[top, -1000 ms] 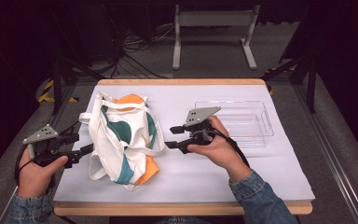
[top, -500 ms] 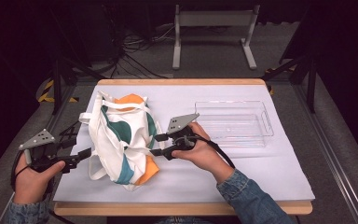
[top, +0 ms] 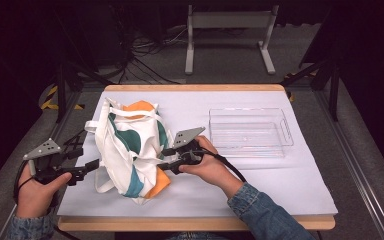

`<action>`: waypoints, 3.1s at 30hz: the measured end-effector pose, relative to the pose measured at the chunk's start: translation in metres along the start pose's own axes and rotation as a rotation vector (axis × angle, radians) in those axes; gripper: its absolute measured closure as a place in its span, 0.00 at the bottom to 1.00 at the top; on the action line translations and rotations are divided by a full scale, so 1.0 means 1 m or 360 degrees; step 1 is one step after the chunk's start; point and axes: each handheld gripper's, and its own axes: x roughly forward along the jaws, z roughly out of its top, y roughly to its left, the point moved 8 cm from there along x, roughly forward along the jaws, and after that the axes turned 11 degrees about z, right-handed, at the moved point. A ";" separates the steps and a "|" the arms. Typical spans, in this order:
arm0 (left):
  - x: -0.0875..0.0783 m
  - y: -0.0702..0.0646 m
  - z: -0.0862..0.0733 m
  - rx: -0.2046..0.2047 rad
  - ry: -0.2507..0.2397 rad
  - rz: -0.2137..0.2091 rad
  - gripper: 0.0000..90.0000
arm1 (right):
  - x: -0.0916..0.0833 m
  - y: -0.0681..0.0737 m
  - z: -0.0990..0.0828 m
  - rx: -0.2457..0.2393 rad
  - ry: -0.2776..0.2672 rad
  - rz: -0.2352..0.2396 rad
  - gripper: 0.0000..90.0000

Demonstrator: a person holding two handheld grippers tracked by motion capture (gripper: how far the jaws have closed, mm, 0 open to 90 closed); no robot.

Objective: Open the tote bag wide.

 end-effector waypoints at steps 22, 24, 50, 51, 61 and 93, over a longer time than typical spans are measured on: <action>0.002 0.004 -0.002 -0.0020 0.0008 -0.0004 0.22 | -0.027 0.011 0.020 -0.0154 -0.0103 -0.0101 0.97; 0.003 0.004 -0.002 -0.0011 0.0010 -0.0003 0.22 | -0.034 0.012 0.024 -0.0159 -0.0129 -0.0120 0.97; 0.005 -0.021 -0.013 0.0215 0.0195 -0.0271 0.31 | -0.096 0.021 0.047 -0.0202 -0.0319 -0.0301 0.97; 0.006 -0.021 -0.014 0.0231 0.0203 -0.0289 0.35 | -0.098 0.021 0.047 -0.0198 -0.0321 -0.0303 0.97; 0.003 -0.020 -0.010 0.0246 0.0187 -0.0294 0.88 | -0.115 0.024 0.047 -0.0196 -0.0349 -0.0352 0.97; -0.015 -0.020 0.041 0.0272 -0.0248 -0.0308 0.92 | -0.175 0.038 0.018 -0.0091 -0.0371 -0.0544 0.97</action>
